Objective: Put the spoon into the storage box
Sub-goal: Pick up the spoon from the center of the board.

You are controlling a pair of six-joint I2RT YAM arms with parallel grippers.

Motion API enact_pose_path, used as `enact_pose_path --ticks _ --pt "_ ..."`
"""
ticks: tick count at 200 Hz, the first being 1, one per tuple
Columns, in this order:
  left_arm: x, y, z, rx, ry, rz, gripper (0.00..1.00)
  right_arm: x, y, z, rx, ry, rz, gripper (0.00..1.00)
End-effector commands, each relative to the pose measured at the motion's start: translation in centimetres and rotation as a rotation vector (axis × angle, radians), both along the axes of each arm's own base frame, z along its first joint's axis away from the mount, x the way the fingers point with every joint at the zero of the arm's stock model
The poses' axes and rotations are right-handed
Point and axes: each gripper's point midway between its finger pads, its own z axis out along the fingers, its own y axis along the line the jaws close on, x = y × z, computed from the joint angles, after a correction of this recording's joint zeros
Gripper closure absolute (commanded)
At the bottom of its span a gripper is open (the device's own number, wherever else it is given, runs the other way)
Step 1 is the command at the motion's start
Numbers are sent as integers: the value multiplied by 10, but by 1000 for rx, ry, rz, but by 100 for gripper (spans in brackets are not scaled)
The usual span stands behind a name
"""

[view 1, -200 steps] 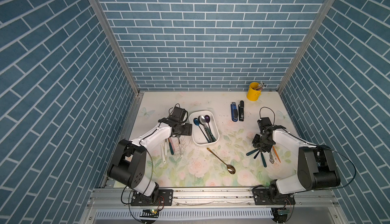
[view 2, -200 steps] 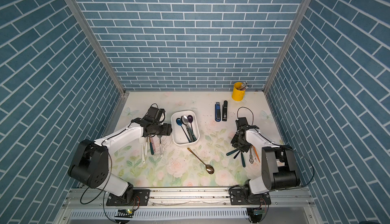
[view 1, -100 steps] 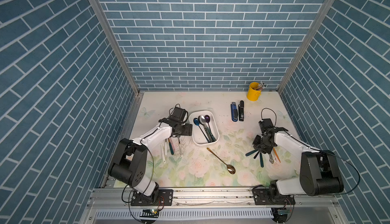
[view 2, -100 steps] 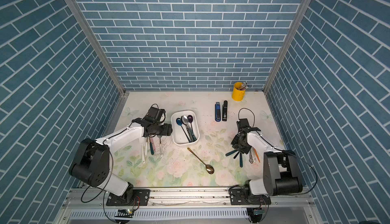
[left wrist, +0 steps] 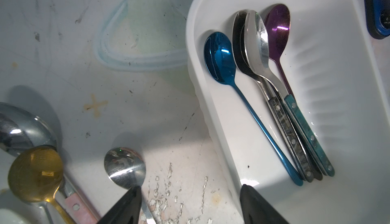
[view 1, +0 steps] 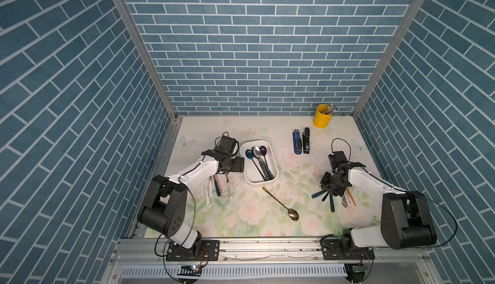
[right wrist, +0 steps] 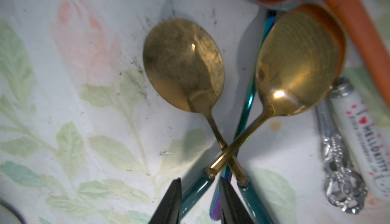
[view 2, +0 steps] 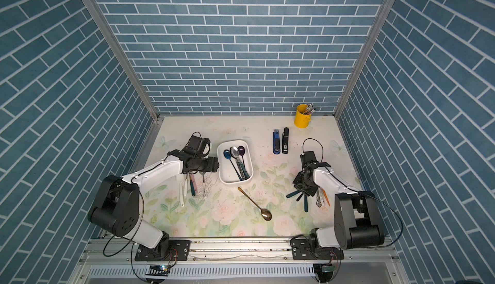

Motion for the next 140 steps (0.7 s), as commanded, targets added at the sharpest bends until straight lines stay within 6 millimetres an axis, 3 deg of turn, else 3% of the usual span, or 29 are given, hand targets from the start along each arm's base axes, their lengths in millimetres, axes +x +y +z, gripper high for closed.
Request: enact_pose_path --ticks 1,75,140 --pt "-4 0 -9 7 25 1 21 -2 1 -9 3 27 -24 66" --pt "-4 1 -9 13 27 4 21 -3 8 -23 31 61 -7 74" --pt "-3 1 -9 13 26 3 21 -4 10 -14 42 41 -8 82"
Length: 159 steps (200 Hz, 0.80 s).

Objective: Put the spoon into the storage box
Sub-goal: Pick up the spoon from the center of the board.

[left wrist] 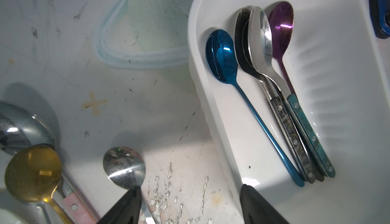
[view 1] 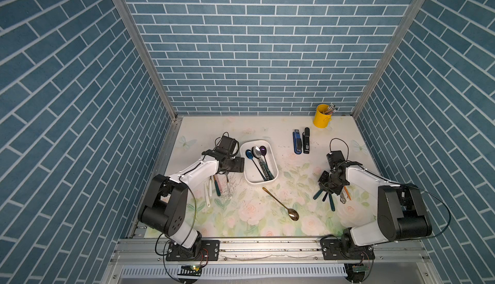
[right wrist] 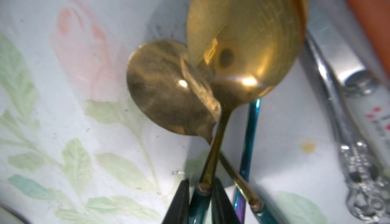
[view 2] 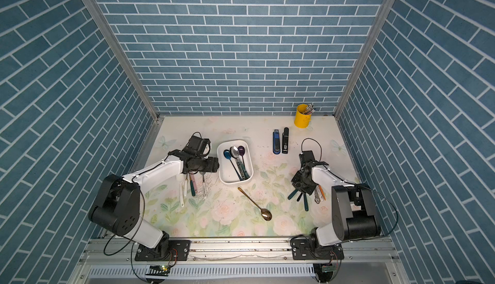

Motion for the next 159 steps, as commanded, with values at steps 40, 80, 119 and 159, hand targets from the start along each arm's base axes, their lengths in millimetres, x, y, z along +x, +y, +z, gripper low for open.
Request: enact_pose_path --ticks 40,80,119,159 --pt "-1 -2 -3 1 14 -3 21 -14 3 8 23 13 -1 86" --pt "1 -9 -4 -40 31 3 21 -24 14 14 77 -2 28 91" --pt "3 -12 -3 -53 37 6 21 -24 32 18 128 -21 89 93" --pt "2 -11 -1 -53 38 19 21 -9 43 38 99 -64 151 94"
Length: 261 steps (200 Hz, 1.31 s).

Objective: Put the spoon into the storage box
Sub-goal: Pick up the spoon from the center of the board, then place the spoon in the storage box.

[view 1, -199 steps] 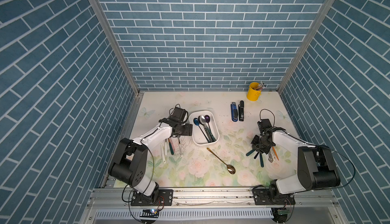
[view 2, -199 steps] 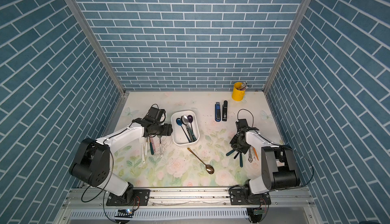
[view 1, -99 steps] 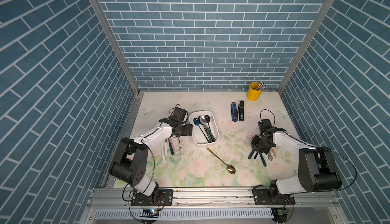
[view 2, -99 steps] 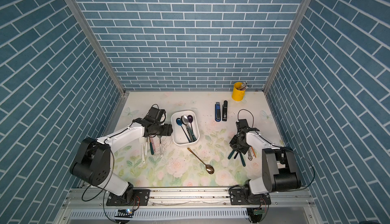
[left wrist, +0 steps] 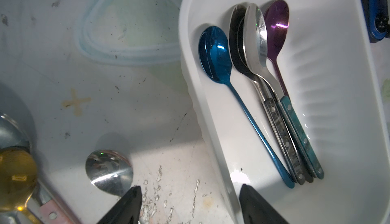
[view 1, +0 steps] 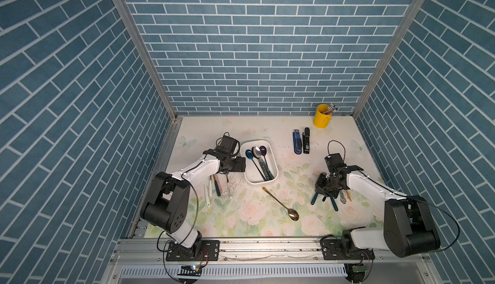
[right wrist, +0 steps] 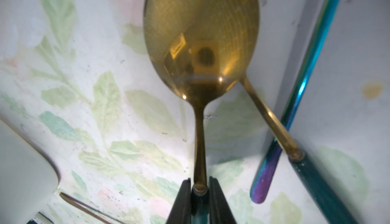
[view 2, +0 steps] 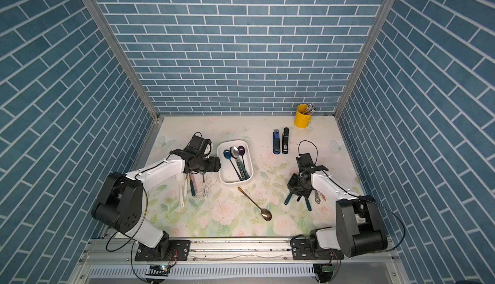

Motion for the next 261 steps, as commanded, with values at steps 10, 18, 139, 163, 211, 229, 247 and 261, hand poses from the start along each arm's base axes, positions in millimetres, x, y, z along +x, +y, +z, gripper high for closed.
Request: enact_pose_path --ticks 10,18,139,163,211,229,247,261 --pt "2 -1 4 -6 7 13 21 16 14 25 -4 -55 66 94" --pt "3 0 5 -11 8 20 21 21 20 33 -6 -73 89 96" --pt "-12 57 -10 -204 92 256 21 109 182 101 27 -269 518 96" --pt "-19 64 -14 -170 105 256 21 118 221 99 34 -277 607 96" --pt "-27 70 -15 -180 105 284 21 121 264 74 22 -239 726 96" --pt "-29 71 -16 -180 109 287 21 121 268 64 15 -222 748 96" --pt "-30 71 -17 -181 113 288 21 117 268 55 9 -194 761 96" --pt "-29 71 -16 -180 112 288 21 113 267 51 4 -180 775 96"
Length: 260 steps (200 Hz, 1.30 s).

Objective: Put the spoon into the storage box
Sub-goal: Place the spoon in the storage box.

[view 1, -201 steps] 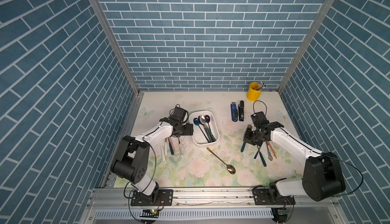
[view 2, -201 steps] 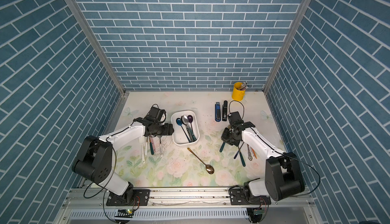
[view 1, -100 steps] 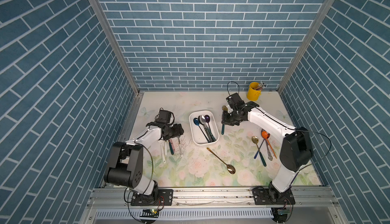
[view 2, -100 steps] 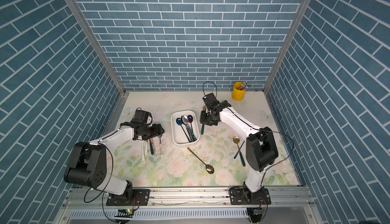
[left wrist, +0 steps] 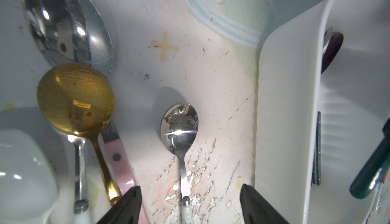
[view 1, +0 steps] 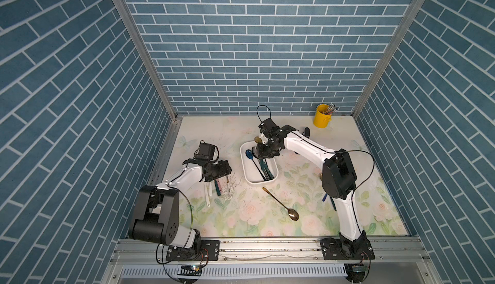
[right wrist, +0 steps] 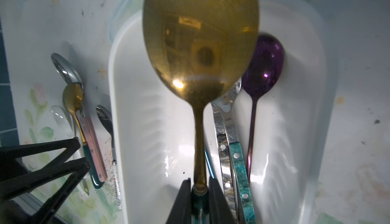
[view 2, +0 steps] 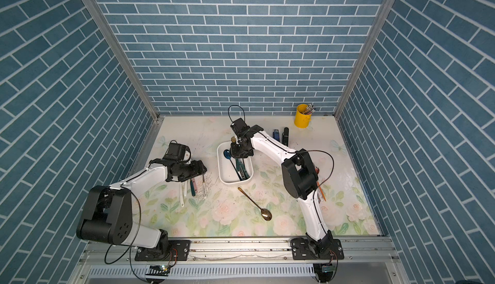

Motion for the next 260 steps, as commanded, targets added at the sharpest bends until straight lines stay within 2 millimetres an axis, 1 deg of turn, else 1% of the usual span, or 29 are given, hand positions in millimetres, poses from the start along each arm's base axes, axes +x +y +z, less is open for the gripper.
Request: enact_pose_path --ticks 1,17,18,19,23,55,84,158,182,205,221,245,254,260 --pt "-5 2 -1 -1 12 8 21 -9 -5 -6 -39 27 53 96" --pt "-4 2 -2 -3 14 8 21 -14 -8 -14 -56 43 60 96" --pt "-4 2 -2 -3 14 9 21 -15 -9 -22 -68 55 60 96" --pt "-4 2 -2 -3 14 8 21 -15 -10 -26 -73 61 60 96" --pt "-4 2 -2 -4 15 7 21 -16 -11 -31 -83 69 61 96" --pt "-4 2 -2 -5 19 6 21 -20 -17 -45 -109 83 60 96" --pt "-3 1 -1 -4 21 2 21 -26 -22 -63 -140 120 70 96" --pt "-1 2 4 3 13 0 21 -27 -27 -74 -163 136 58 95" --pt "0 3 8 16 2 -5 21 -27 -27 -72 -161 135 55 93" --pt "2 4 11 29 -4 -10 21 -25 -25 -66 -152 122 55 86" --pt "4 4 14 33 -14 -15 21 -21 -21 -56 -134 99 51 79" --pt "8 0 21 43 -34 -30 21 -12 -14 -33 -97 51 45 71" --pt "10 -2 25 50 -46 -38 21 -8 -12 -23 -83 29 41 69" --pt "11 -4 27 53 -51 -47 21 -7 -11 -20 -79 23 40 68"
